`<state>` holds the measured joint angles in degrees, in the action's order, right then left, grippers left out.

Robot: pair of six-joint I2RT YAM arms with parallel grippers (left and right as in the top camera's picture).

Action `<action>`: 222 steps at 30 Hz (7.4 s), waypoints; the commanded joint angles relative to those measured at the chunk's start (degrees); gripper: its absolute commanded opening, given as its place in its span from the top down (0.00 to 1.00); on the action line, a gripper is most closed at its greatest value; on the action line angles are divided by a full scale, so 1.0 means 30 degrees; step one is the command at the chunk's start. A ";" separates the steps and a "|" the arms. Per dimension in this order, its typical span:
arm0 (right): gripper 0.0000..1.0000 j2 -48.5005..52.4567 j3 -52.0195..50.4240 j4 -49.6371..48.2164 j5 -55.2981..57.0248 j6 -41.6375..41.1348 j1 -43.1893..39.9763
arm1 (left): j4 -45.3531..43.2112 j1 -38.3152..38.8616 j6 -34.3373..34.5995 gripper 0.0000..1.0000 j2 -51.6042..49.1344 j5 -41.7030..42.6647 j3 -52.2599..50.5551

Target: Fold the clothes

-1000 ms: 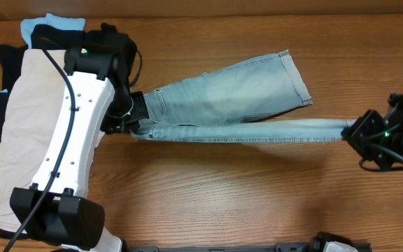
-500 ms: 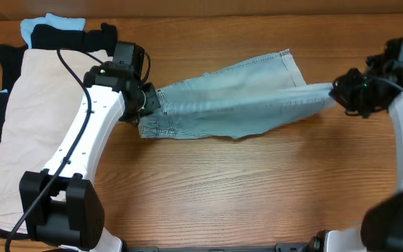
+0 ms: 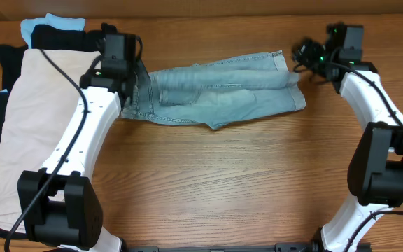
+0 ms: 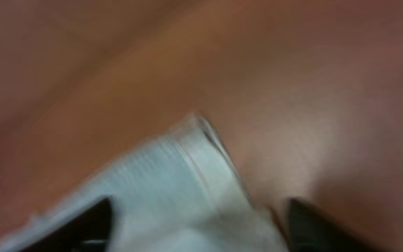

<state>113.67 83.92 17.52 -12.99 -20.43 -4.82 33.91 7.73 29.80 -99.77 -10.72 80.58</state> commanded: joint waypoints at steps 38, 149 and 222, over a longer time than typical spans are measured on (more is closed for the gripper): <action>0.92 0.3810 0.0627 -0.3308 0.0452 0.2397 0.2703 | 0.5668 -0.1690 -0.2011 0.00 0.0211 0.3723 0.2514; 0.49 -0.2718 0.3344 1.4783 -0.3198 0.5741 -0.2448 | 0.6295 -0.0131 -0.6958 0.96 -0.9493 0.9857 0.5501; 0.96 0.2623 -0.1071 1.0841 -0.6892 0.4758 0.0117 | 1.0061 0.9901 -0.6754 0.18 -0.7963 0.6747 1.5234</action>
<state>121.14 80.25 49.04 -30.30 -6.02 -3.40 66.67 37.17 8.47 -124.14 7.70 129.49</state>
